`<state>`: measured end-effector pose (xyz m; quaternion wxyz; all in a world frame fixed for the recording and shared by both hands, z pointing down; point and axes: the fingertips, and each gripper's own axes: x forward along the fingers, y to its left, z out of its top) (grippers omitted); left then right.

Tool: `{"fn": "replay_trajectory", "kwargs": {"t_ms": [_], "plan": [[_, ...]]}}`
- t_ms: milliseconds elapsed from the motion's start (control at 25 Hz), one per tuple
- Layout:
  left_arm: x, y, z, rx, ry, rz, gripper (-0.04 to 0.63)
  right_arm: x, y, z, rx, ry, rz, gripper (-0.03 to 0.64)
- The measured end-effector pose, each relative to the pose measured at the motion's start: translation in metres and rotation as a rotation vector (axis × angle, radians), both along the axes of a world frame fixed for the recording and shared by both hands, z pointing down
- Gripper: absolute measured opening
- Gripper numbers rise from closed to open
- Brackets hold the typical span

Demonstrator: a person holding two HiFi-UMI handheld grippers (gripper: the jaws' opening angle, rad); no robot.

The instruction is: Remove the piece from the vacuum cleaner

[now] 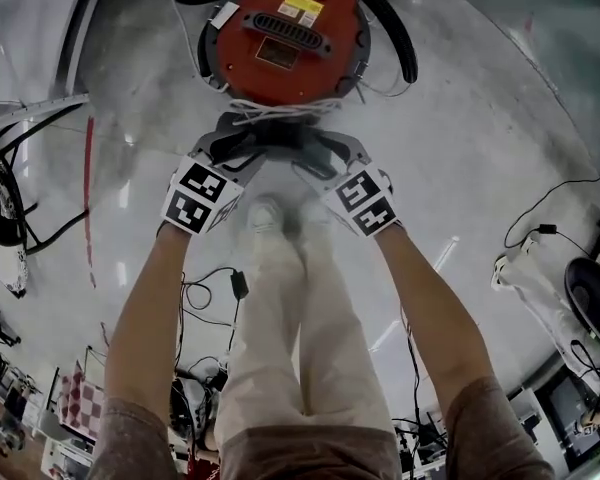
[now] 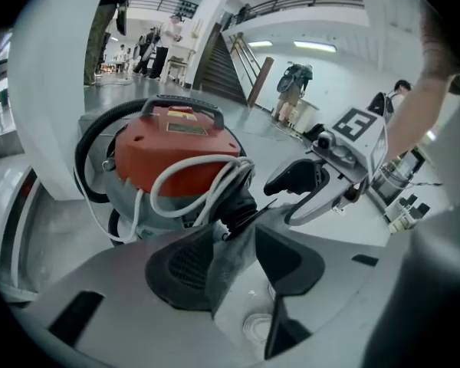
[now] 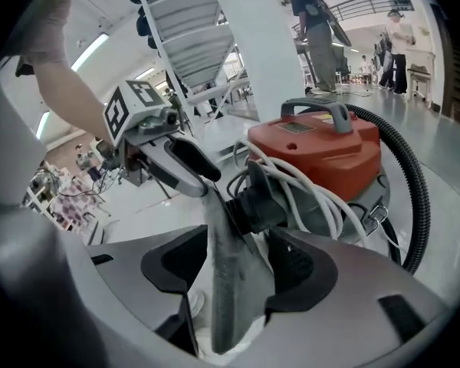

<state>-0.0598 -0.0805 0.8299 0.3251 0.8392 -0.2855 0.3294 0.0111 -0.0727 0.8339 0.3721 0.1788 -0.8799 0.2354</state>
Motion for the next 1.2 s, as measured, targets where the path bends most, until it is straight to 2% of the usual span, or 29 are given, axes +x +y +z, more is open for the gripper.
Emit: {"fn": "replay_trajectory", "kwargs": {"t_ms": [40, 200, 360, 520, 760, 960, 1200], "plan": [[0.0, -0.001, 0.002, -0.003, -0.003, 0.016, 0.158, 0.0, 0.0, 0.004, -0.007, 0.011, -0.012, 0.23], [0.003, -0.002, 0.007, 0.007, -0.033, 0.131, 0.152, -0.002, -0.001, 0.012, -0.022, 0.032, -0.042, 0.229], [0.008, -0.001, 0.012, 0.015, -0.058, 0.23, 0.144, -0.007, 0.004, 0.016, -0.033, 0.038, -0.077, 0.166], [0.011, 0.002, 0.016, -0.003, -0.062, 0.287, 0.12, -0.013, 0.006, 0.018, -0.045, 0.034, -0.089, 0.109], [0.016, 0.005, 0.019, -0.013, -0.062, 0.306, 0.097, -0.012, 0.008, 0.019, -0.038, 0.049, -0.092, 0.095], [0.018, -0.002, 0.017, -0.004, -0.066, 0.25, 0.086, -0.008, 0.002, 0.018, -0.031, 0.066, -0.077, 0.074], [0.013, 0.002, 0.015, -0.05, -0.045, 0.216, 0.074, -0.01, 0.004, 0.017, -0.044, 0.056, -0.061, 0.054]]}}
